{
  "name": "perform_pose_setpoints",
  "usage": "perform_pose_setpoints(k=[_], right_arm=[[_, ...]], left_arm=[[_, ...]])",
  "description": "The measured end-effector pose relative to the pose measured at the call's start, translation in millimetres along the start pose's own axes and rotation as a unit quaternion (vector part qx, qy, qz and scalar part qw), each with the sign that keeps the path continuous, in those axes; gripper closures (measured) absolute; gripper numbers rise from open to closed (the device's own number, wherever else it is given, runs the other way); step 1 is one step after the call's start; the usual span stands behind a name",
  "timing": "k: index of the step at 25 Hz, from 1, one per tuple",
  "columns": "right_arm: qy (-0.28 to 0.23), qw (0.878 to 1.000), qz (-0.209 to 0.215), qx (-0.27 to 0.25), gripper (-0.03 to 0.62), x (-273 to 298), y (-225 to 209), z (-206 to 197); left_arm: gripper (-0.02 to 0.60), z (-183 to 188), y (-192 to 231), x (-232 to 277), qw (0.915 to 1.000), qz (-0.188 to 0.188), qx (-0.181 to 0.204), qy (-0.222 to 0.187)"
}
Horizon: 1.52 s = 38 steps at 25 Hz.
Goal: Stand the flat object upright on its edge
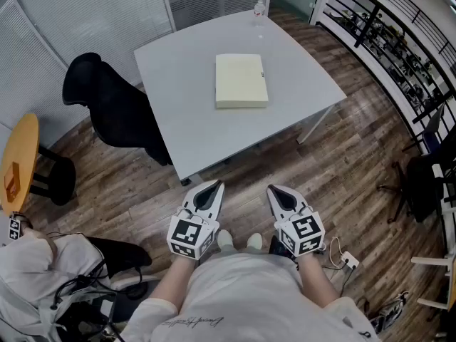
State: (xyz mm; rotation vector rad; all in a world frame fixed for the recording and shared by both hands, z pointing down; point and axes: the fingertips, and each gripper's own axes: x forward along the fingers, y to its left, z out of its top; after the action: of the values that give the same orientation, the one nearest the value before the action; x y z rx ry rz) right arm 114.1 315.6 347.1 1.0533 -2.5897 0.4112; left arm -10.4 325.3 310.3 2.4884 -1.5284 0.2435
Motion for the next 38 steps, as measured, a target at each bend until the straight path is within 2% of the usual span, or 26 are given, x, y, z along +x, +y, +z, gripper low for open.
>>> perform_pose_setpoints(k=[17, 22, 28, 38], right_arm=[[-0.022, 1.000, 0.019, 0.003, 0.569, 1, -40, 20], [-0.022, 0.999, 0.027, -0.004, 0.569, -4, -59, 22], [-0.020, 0.999, 0.040, -0.004, 0.569, -13, -72, 17], [-0.012, 0.999, 0.044, 0.005, 0.569, -10, -85, 7]], left_arm=[[0.568, 19, -10, 35, 0.9998, 0.020, 0.007, -0.005], [0.568, 19, -19, 48, 0.9994, 0.028, 0.019, 0.008], [0.569, 19, -34, 52, 0.9993, 0.036, -0.012, 0.001], [0.569, 17, -30, 57, 0.9984, 0.055, -0.009, -0.006]])
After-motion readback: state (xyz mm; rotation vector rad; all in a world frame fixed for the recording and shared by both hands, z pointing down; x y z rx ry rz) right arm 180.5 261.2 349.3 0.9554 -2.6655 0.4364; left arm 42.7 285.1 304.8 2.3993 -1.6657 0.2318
